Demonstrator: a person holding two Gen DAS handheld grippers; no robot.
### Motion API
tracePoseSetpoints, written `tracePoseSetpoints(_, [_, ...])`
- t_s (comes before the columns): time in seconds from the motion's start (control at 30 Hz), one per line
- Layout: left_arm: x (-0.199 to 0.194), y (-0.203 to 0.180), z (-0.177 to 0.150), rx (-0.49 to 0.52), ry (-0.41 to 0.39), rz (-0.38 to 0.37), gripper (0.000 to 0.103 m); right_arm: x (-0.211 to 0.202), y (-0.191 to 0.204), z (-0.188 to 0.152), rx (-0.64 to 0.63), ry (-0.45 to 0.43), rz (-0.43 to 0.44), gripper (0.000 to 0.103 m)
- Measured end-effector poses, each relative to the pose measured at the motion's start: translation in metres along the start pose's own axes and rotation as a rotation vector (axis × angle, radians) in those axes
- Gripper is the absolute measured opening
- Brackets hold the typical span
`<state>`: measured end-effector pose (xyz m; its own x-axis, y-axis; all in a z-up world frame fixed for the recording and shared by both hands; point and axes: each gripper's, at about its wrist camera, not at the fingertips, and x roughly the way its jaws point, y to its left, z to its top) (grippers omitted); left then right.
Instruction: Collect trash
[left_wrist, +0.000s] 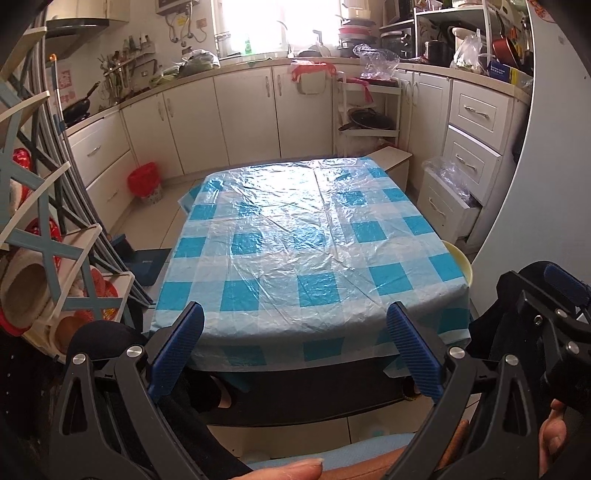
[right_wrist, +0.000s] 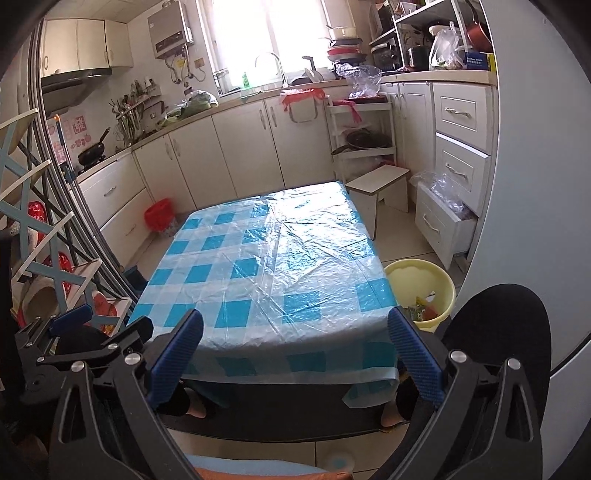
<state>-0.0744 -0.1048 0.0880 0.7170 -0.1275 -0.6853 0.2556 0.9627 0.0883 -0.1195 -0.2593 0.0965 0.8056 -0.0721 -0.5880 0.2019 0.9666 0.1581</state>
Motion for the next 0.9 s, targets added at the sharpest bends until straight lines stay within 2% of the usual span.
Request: tracePoseSetpoints(0.9, [-0.007, -0.0062, -0.0015, 0.012, -0.017, 0.004, 0.095, -0.0035, 0.0022, -0.0044, -0.005, -0.009, -0.001, 0.096])
